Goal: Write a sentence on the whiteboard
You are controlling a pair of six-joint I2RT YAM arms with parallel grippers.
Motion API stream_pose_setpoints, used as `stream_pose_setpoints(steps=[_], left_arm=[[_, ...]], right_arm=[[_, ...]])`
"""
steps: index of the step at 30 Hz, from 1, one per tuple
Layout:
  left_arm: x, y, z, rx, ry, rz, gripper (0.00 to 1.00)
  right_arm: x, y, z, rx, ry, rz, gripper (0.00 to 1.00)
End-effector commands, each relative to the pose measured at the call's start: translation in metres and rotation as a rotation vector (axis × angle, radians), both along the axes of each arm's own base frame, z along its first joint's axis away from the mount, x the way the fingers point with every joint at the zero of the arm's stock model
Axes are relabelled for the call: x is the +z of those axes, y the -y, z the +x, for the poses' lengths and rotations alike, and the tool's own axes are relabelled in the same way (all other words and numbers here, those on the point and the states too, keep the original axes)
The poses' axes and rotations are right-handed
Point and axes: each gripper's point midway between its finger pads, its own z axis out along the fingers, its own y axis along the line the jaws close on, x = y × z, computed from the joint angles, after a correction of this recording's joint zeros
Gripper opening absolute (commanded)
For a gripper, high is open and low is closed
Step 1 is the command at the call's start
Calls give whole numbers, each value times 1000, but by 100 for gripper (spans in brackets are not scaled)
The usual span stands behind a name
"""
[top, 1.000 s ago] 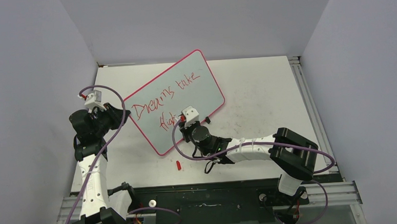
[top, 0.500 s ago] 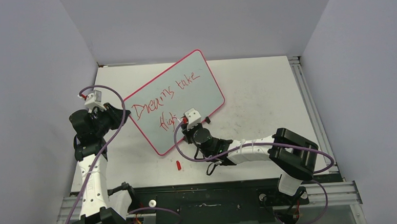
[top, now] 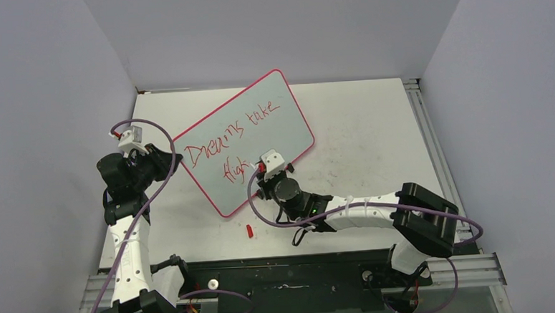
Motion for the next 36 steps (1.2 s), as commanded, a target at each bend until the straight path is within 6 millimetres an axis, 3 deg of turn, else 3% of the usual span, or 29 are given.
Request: stream_pose_setpoints(steps=[1, 11, 21, 36], left_arm=[[6, 10, -2, -53, 22, 2, 13], [6, 10, -1, -53, 22, 4, 13], [5, 10, -1, -53, 19, 3, 13], [4, 9, -1, -50, 15, 4, 13]], right_arm=[[50, -5, 6, -3, 76, 92, 5], [43, -19, 15, 40, 64, 84, 5], [26, -21, 15, 46, 34, 71, 5], [19, -23, 20, 43, 24, 67, 5]])
